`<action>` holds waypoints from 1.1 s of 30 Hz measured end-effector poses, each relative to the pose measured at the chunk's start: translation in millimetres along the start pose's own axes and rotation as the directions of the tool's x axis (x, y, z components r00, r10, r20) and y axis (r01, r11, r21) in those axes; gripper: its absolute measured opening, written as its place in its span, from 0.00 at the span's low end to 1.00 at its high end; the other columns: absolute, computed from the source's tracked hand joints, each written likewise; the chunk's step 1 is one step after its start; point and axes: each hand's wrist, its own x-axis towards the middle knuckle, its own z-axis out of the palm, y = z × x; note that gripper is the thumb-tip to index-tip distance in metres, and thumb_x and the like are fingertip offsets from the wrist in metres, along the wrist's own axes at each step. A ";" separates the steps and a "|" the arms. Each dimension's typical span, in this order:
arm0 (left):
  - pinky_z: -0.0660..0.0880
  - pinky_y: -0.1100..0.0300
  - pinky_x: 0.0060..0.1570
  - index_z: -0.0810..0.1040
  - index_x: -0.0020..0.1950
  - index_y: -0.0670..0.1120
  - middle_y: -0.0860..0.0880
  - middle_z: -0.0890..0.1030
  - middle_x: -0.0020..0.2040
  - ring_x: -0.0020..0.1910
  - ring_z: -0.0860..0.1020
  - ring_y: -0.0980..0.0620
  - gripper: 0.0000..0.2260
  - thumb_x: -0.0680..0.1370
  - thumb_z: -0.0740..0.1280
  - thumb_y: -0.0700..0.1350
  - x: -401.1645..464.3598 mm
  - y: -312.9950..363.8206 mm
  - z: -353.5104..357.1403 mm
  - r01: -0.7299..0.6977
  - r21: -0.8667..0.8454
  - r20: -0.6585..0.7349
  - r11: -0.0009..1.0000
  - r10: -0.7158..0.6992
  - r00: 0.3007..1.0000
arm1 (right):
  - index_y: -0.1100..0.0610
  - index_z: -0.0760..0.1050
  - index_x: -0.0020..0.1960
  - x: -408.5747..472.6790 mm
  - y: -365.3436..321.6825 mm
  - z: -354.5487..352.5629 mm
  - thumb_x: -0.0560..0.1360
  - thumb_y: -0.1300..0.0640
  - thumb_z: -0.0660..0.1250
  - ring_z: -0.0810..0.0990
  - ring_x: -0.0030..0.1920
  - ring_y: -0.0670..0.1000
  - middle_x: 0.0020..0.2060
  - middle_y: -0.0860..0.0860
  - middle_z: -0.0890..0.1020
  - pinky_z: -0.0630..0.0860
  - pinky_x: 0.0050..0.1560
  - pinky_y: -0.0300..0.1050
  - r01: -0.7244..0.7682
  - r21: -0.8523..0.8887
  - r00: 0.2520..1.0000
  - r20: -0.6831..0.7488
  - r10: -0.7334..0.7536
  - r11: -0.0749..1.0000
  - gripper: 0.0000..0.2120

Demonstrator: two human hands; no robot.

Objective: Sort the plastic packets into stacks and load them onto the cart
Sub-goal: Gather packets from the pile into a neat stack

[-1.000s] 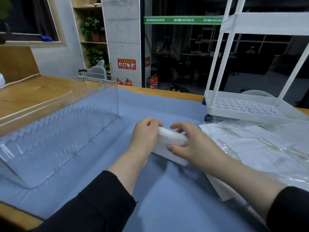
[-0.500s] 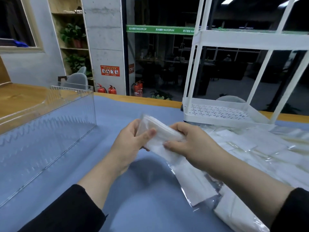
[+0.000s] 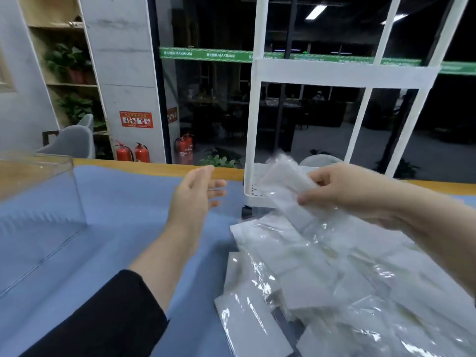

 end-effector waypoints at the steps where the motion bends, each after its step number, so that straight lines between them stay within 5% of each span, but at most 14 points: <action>1: 0.78 0.50 0.52 0.79 0.57 0.51 0.45 0.86 0.48 0.47 0.84 0.48 0.08 0.85 0.60 0.48 11.4 -10.0 1.2 0.017 0.002 -0.060 1.000 -0.016 0.998 | 0.58 0.79 0.41 11.2 7.8 -7.0 0.69 0.45 0.73 0.74 0.31 0.48 0.30 0.49 0.77 0.69 0.35 0.41 -0.047 -0.006 0.998 -0.048 0.047 0.999 0.15; 6: 0.78 0.48 0.62 0.77 0.56 0.55 0.49 0.84 0.56 0.55 0.83 0.52 0.10 0.84 0.58 0.43 62.3 -47.3 23.0 0.088 0.108 -0.008 0.990 -0.088 0.996 | 0.58 0.82 0.44 73.9 15.9 -14.3 0.71 0.51 0.72 0.77 0.34 0.52 0.35 0.52 0.81 0.74 0.34 0.40 -0.174 0.086 0.967 -0.171 0.187 0.981 0.10; 9: 0.74 0.46 0.67 0.77 0.56 0.61 0.56 0.82 0.56 0.60 0.80 0.55 0.11 0.84 0.57 0.47 86.6 -68.9 30.3 0.093 0.176 0.017 0.980 -0.097 0.995 | 0.61 0.81 0.43 117.7 11.4 -0.3 0.69 0.52 0.71 0.81 0.37 0.57 0.36 0.54 0.82 0.81 0.39 0.49 -0.216 0.064 0.957 -0.184 0.224 0.974 0.11; 12: 0.71 0.45 0.71 0.76 0.63 0.62 0.59 0.80 0.58 0.64 0.77 0.53 0.12 0.84 0.57 0.57 94.6 -86.1 30.1 0.115 0.215 0.073 0.970 -0.134 0.988 | 0.59 0.74 0.43 154.6 7.4 16.8 0.72 0.55 0.72 0.74 0.31 0.52 0.34 0.53 0.75 0.74 0.28 0.37 -0.197 0.018 0.974 -0.113 0.198 0.980 0.09; 15: 0.70 0.46 0.72 0.76 0.66 0.57 0.59 0.80 0.59 0.65 0.76 0.54 0.15 0.85 0.55 0.59 100.3 -91.0 32.4 0.135 0.173 0.113 0.976 -0.156 0.981 | 0.57 0.71 0.42 178.2 0.3 32.8 0.74 0.58 0.72 0.72 0.30 0.48 0.36 0.52 0.74 0.70 0.19 0.34 -0.202 0.015 0.976 -0.076 0.203 0.979 0.09; 19: 0.68 0.43 0.73 0.76 0.54 0.64 0.58 0.80 0.60 0.67 0.75 0.53 0.11 0.85 0.54 0.62 107.9 -92.4 37.8 0.141 0.170 0.142 0.975 -0.165 0.976 | 0.56 0.62 0.39 192.9 -12.9 50.3 0.75 0.57 0.65 0.63 0.27 0.52 0.27 0.51 0.66 0.60 0.27 0.39 -0.288 -0.172 0.958 -0.067 0.280 0.942 0.12; 22: 0.68 0.44 0.73 0.77 0.62 0.60 0.57 0.80 0.63 0.67 0.75 0.55 0.15 0.86 0.53 0.60 114.5 -84.3 45.7 0.153 0.142 0.151 0.978 -0.175 0.973 | 0.59 0.67 0.41 200.8 -15.7 56.7 0.73 0.58 0.67 0.68 0.26 0.54 0.26 0.54 0.70 0.66 0.31 0.41 -0.265 -0.149 0.964 -0.063 0.258 0.953 0.09; 25: 0.69 0.50 0.71 0.77 0.70 0.54 0.57 0.81 0.64 0.66 0.76 0.59 0.19 0.87 0.51 0.57 115.6 -79.7 54.2 0.133 0.133 0.180 0.982 -0.156 0.971 | 0.63 0.75 0.45 204.5 -13.6 64.3 0.73 0.56 0.70 0.71 0.30 0.56 0.33 0.56 0.74 0.71 0.33 0.44 -0.280 -0.043 0.960 0.007 0.280 0.959 0.10; 29: 0.65 0.55 0.70 0.77 0.68 0.59 0.59 0.78 0.68 0.69 0.73 0.60 0.19 0.86 0.50 0.58 113.1 -86.4 54.5 0.120 0.156 0.234 0.980 -0.155 0.960 | 0.63 0.82 0.52 206.2 -6.0 65.1 0.75 0.51 0.73 0.79 0.32 0.53 0.39 0.55 0.81 0.78 0.31 0.41 -0.266 0.254 0.963 0.119 0.242 0.930 0.15; 33: 0.63 0.52 0.74 0.75 0.72 0.59 0.59 0.77 0.70 0.72 0.71 0.57 0.21 0.86 0.50 0.60 117.0 -89.0 53.6 0.112 0.157 0.248 0.981 -0.149 0.957 | 0.60 0.83 0.56 205.9 5.3 65.8 0.79 0.43 0.66 0.87 0.47 0.60 0.51 0.58 0.86 0.85 0.45 0.52 -0.268 0.448 0.962 0.177 0.209 0.853 0.21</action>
